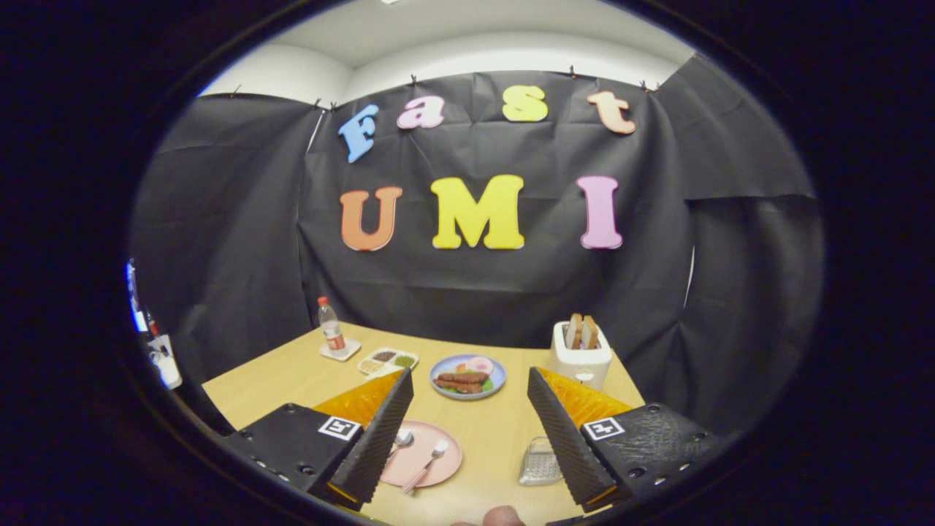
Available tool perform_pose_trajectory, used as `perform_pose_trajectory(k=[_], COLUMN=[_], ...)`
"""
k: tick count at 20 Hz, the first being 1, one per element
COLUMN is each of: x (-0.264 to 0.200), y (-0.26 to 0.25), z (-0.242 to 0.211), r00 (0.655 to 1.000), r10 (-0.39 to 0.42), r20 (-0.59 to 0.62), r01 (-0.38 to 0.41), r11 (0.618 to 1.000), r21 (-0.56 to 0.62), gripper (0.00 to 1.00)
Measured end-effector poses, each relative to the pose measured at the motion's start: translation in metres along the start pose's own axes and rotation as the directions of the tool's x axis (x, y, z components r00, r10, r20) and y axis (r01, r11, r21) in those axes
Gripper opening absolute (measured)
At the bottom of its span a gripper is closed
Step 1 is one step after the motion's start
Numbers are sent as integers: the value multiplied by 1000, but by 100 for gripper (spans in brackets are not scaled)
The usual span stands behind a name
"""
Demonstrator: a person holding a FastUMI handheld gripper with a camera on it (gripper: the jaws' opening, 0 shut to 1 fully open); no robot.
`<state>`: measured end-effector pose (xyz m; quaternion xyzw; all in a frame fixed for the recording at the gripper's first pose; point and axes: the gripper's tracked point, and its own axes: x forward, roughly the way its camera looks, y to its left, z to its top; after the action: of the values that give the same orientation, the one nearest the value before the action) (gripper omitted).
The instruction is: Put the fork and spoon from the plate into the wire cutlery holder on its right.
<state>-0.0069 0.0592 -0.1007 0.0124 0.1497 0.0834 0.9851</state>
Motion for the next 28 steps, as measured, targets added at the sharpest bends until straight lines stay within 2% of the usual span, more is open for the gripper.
perform_pose_trajectory(k=[4, 7, 11, 17, 21, 27, 28], x=[12, 23, 42, 66, 78, 89, 90], y=[27, 47, 61, 72, 75, 78, 79], z=[-45, -82, -141, -213, -244, -266, -271], r00=[992, 974, 913, 808, 746, 684, 672], r10=[5, 9, -24, -65, -90, -113, -118], r20=[-126, -227, -408, -586, -660, -721, -731], r01=[-9, -18, 12, 47, 83, 121, 126], r11=[999, 999, 999, 998, 996, 992, 991], r21=[-31, -36, -31, -45, -42, -41, -44], gripper=[95, 95, 95, 95, 74, 45, 33])
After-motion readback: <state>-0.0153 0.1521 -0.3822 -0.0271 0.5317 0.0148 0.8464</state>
